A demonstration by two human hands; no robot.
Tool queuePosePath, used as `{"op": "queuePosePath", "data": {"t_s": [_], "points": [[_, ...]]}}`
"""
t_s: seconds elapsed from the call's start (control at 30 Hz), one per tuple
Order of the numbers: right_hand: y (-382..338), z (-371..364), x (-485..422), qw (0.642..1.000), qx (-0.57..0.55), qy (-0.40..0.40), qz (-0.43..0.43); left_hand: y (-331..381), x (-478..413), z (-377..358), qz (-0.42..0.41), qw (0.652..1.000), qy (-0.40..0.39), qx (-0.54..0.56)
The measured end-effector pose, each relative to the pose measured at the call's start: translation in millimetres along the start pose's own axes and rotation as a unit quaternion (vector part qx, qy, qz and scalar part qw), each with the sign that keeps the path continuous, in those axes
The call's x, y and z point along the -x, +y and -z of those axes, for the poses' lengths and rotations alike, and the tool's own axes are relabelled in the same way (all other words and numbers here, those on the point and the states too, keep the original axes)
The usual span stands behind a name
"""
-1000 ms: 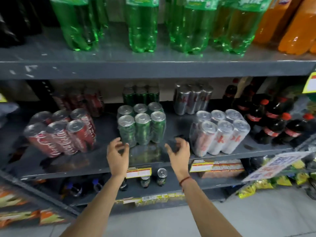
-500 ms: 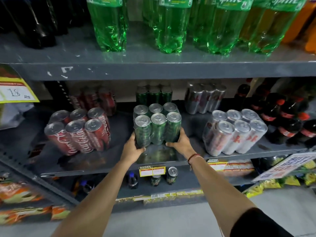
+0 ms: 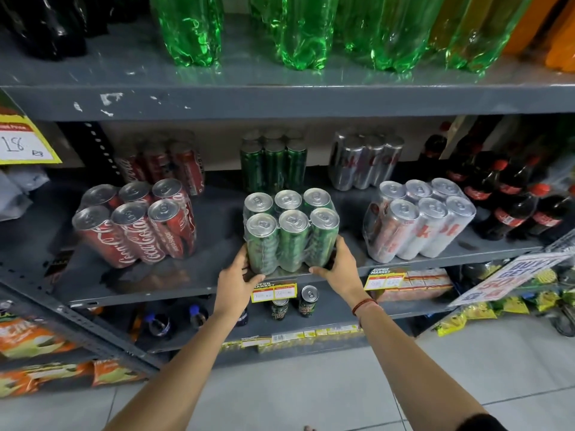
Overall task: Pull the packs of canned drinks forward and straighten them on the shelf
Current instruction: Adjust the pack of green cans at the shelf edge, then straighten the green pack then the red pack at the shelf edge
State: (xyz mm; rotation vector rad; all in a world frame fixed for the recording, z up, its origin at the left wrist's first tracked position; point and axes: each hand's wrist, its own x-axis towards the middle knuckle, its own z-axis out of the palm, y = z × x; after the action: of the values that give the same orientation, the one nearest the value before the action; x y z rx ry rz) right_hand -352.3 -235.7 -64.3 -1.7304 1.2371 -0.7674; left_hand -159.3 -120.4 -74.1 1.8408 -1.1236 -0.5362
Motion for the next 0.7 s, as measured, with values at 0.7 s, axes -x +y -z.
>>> {"op": "queuePosePath", "data": {"t_s": [0.7], "points": [[11,-14,12,0.997,0.025,0.072,0.006,-8,0,9,-0.042,0.999,-0.022,-0.024]]}}
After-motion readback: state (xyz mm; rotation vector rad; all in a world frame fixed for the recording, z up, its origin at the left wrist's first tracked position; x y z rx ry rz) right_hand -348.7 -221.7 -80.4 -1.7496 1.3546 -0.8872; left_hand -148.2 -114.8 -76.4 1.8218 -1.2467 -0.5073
